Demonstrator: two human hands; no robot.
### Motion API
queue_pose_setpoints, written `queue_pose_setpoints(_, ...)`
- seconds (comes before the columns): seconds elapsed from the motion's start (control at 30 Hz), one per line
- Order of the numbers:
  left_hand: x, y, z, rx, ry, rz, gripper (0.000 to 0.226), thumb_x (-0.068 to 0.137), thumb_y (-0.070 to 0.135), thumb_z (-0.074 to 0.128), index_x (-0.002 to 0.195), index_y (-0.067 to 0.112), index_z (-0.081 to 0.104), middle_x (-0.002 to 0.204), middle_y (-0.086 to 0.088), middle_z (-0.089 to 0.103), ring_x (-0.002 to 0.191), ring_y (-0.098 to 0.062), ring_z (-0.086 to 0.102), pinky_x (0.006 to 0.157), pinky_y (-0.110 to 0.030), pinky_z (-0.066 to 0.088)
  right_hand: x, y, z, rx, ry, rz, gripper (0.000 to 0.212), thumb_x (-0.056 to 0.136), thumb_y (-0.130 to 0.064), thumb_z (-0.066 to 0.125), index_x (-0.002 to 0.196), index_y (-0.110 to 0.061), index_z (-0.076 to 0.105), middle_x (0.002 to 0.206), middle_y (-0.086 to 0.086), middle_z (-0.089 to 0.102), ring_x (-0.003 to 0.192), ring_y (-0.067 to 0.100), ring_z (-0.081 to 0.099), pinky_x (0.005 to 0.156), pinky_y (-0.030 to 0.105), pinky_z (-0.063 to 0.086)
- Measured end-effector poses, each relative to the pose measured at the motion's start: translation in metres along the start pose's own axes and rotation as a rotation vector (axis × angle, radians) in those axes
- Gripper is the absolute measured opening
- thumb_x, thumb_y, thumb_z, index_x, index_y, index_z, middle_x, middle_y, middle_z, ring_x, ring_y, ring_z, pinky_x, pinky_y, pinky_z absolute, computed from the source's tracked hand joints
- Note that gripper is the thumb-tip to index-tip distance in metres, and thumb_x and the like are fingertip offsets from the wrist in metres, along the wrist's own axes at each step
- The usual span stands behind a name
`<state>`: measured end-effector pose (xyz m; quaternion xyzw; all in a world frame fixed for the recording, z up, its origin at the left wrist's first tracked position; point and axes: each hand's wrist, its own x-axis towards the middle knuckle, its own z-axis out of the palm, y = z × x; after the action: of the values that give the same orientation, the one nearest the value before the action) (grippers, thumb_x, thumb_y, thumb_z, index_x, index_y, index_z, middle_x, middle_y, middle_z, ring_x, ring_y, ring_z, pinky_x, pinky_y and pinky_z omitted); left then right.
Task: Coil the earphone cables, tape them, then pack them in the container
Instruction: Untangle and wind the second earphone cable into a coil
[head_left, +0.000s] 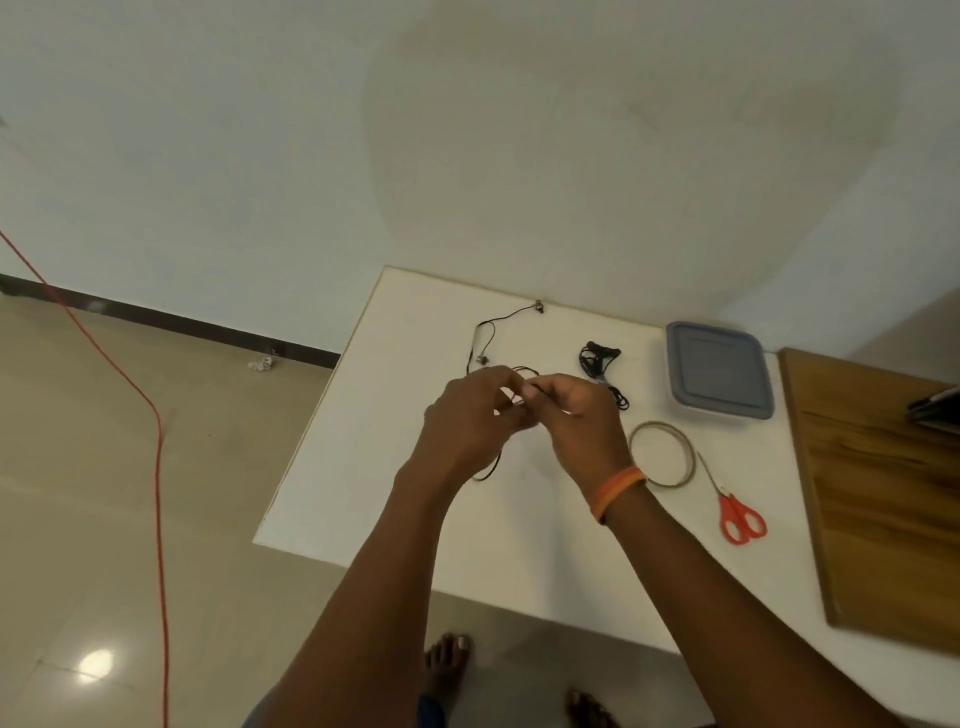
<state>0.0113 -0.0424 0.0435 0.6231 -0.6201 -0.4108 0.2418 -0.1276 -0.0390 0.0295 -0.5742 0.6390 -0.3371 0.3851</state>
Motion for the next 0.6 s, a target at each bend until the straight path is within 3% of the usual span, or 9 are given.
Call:
queue_pose_setpoints(0.13, -0.020, 0.017, 0.007, 0.110, -0.070, 0.120, 0.007, 0.083, 0.041, 0.070, 0.080, 0.035, 0.071, 0.077, 0.016, 0.067, 0.079, -0.001, 0.060, 0.075, -0.034, 0.049, -0.046, 0.000, -0.050, 0.099, 0.119, 0.061, 0.010, 0.089, -0.018, 0.065, 0.083, -0.017, 0.073, 0.065, -0.002, 0.069, 0.064, 0.010, 0.065, 0.071, 0.031, 0.053)
queue_pose_setpoints(0.23, -0.044, 0.025, 0.013, 0.300, -0.013, 0.173, 0.009, 0.087, 0.039, 0.064, 0.085, 0.033, 0.070, 0.084, 0.016, 0.064, 0.089, -0.006, 0.057, 0.083, -0.038, 0.045, -0.071, 0.006, -0.070, 0.148, 0.013, 0.149, 0.005, 0.084, -0.015, 0.071, 0.080, -0.012, 0.073, 0.063, 0.002, 0.064, 0.051, 0.013, 0.056, 0.058, 0.034, 0.053)
queue_pose_setpoints(0.33, -0.064, 0.037, 0.020, 0.389, 0.037, 0.174, 0.014, 0.093, 0.038, 0.059, 0.092, 0.032, 0.071, 0.092, 0.012, 0.066, 0.094, -0.013, 0.056, 0.085, -0.039, 0.041, -0.092, 0.010, -0.077, -0.016, 0.001, 0.058, 0.008, 0.088, -0.019, 0.068, 0.083, -0.015, 0.072, 0.066, -0.006, 0.064, 0.055, 0.003, 0.056, 0.058, 0.023, 0.050)
queue_pose_setpoints(0.47, -0.092, 0.045, 0.024, 0.075, 0.129, 0.080, 0.012, 0.092, 0.027, 0.060, 0.082, 0.026, 0.068, 0.077, 0.011, 0.068, 0.077, -0.007, 0.063, 0.075, -0.032, 0.049, -0.110, 0.007, -0.087, -0.220, -0.018, -0.056, 0.014, 0.093, -0.023, 0.061, 0.088, -0.016, 0.071, 0.079, -0.003, 0.069, 0.073, 0.009, 0.063, 0.071, 0.030, 0.055)
queue_pose_setpoints(0.53, -0.111, 0.048, 0.025, -0.106, 0.215, 0.033, 0.012, 0.090, 0.024, 0.064, 0.080, 0.023, 0.070, 0.072, 0.011, 0.069, 0.071, -0.001, 0.062, 0.066, -0.020, 0.046, -0.118, 0.007, -0.092, -0.431, -0.042, -0.108, 0.016, 0.094, -0.027, 0.058, 0.088, -0.018, 0.070, 0.079, -0.004, 0.069, 0.074, 0.013, 0.062, 0.074, 0.036, 0.054)
queue_pose_setpoints(0.6, -0.130, 0.055, 0.026, -0.311, 0.247, -0.058, 0.010, 0.090, 0.024, 0.066, 0.082, 0.022, 0.073, 0.070, 0.008, 0.071, 0.067, 0.000, 0.062, 0.065, -0.018, 0.046, -0.126, 0.005, -0.094, -0.495, -0.012, -0.107, 0.015, 0.094, -0.026, 0.058, 0.092, -0.018, 0.070, 0.087, -0.001, 0.067, 0.081, 0.018, 0.062, 0.076, 0.037, 0.052)
